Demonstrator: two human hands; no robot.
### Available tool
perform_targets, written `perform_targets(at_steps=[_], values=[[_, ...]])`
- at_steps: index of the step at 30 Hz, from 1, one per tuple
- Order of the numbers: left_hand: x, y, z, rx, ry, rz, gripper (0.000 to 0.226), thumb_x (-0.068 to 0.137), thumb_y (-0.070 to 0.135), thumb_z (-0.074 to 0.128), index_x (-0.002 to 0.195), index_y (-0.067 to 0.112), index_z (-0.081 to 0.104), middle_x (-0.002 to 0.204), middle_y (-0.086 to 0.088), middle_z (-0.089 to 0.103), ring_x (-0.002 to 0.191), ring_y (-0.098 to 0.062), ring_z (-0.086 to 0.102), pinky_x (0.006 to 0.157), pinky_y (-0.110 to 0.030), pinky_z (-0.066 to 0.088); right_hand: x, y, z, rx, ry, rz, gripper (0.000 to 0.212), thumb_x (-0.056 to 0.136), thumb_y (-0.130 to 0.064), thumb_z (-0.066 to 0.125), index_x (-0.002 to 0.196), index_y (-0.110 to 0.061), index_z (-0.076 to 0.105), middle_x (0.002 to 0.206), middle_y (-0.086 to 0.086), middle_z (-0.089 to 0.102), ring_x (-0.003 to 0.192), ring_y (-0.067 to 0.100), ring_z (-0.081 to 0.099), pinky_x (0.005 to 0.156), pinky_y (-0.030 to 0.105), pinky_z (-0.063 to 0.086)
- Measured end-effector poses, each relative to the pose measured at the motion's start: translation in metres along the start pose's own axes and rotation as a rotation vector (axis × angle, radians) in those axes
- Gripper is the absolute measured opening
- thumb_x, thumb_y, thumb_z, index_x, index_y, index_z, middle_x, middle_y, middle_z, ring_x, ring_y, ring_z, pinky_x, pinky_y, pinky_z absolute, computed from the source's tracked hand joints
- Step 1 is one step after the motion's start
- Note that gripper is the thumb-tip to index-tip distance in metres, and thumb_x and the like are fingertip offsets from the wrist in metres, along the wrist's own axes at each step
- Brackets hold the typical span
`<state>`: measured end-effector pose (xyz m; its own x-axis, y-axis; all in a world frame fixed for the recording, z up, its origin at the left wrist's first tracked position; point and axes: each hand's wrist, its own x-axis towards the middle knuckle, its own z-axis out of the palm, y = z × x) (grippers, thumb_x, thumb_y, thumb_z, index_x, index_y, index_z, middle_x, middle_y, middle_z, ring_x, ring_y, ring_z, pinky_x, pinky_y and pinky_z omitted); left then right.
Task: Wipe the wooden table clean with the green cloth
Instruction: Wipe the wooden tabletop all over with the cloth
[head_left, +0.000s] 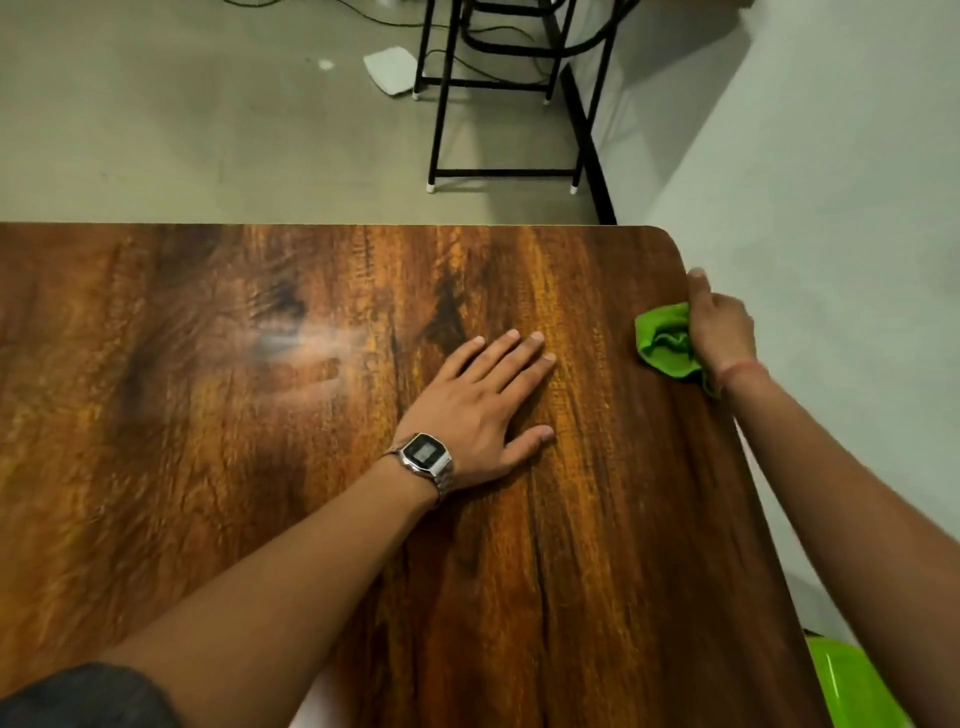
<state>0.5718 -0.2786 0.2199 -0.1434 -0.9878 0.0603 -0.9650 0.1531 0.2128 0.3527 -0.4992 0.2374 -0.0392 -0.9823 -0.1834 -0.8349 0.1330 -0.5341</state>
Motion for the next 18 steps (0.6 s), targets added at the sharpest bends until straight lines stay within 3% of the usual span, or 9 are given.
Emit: perform_targets(at_steps=[5,9,14,18], values=[[-0.001,0.001,-0.002,-0.012,0.003,0.002,0.073,0.094,0.065,0.023,0.154,0.025,0.015,0.163,0.003,0.012,0.15,-0.017,0.007,0.121,-0.04,0.005,0.061,-0.055,0.016,0.005,-0.002,-0.011,0.075,0.095,-0.062,0.031,0.12,0.003,0.061,0.132,0.029,0.055,0.123,0.04,0.051,0.102,0.037,0.038],[-0.001,0.001,-0.002,-0.03,0.012,0.007,0.073,0.094,0.063,0.028,0.153,0.023,0.019,0.162,0.0,0.015,0.149,-0.019,0.01,0.121,-0.041,0.006,0.079,-0.075,0.021,-0.103,-0.029,-0.135,0.073,0.095,-0.061,0.029,0.115,-0.001,0.066,0.127,0.031,0.056,0.122,0.042,0.049,0.103,0.04,0.037],[-0.002,0.001,-0.002,-0.032,0.006,0.008,0.072,0.094,0.062,0.029,0.153,0.022,0.02,0.162,-0.001,0.015,0.149,-0.02,0.011,0.121,-0.041,0.006,0.08,-0.097,0.022,-0.265,-0.186,-0.336,0.075,0.093,-0.068,0.027,0.106,-0.01,0.072,0.108,0.031,0.063,0.102,0.042,0.058,0.097,0.045,0.044],[-0.001,0.001,-0.005,-0.054,-0.031,0.018,0.072,0.095,0.061,0.03,0.153,0.021,0.02,0.162,-0.002,0.016,0.149,-0.021,0.01,0.121,-0.041,0.005,0.066,-0.126,0.038,-0.414,-0.264,-0.411,0.087,0.089,-0.075,0.023,0.107,-0.005,0.071,0.111,0.03,0.062,0.098,0.042,0.058,0.092,0.045,0.047]])
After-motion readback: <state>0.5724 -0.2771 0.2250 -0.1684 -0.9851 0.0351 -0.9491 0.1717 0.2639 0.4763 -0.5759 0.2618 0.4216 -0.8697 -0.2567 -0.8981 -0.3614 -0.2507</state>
